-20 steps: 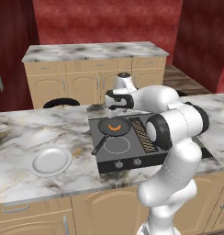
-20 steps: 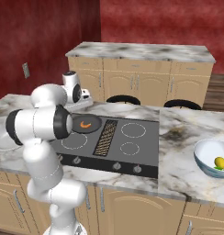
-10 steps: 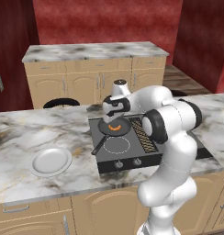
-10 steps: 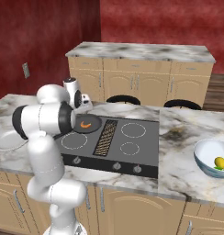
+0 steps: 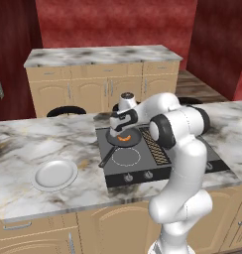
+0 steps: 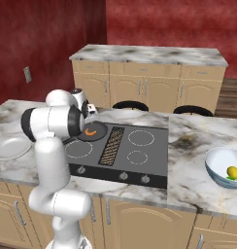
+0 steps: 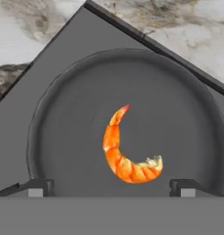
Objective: Place the shrimp on the plate and place the lemon on the same plate.
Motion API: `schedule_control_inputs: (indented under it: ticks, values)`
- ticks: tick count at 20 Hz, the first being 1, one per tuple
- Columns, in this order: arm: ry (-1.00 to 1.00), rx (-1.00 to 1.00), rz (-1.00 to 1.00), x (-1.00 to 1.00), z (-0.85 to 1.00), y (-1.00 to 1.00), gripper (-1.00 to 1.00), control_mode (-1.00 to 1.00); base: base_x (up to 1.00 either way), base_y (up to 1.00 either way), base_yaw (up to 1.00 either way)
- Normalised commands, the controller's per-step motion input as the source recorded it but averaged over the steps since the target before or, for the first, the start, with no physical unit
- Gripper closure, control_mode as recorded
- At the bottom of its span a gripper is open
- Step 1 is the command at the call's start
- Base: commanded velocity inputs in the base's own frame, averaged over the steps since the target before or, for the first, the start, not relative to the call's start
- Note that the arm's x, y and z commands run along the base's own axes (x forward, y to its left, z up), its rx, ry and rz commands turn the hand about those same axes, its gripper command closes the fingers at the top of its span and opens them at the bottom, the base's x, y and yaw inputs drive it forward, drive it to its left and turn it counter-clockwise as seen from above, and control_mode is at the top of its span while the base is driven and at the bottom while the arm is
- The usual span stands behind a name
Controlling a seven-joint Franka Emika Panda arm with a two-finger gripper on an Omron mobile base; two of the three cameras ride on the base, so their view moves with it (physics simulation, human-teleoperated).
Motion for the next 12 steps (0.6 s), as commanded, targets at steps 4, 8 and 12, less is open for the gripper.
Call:
schedule_control_inputs:
  ticks: [4, 8, 12]
  values:
    - [0.0, 0.0, 0.0, 0.15, -0.22, 0.0, -1.0, -1.0, 0.0, 0.0, 0.0]
    - [0.0, 0.0, 0.0, 0.14, -0.23, 0.03, -1.0, -1.0, 0.0, 0.0, 0.0]
    - [0.0, 0.0, 0.0, 0.14, -0.23, 0.02, -1.0, -1.0, 0.0, 0.0, 0.0]
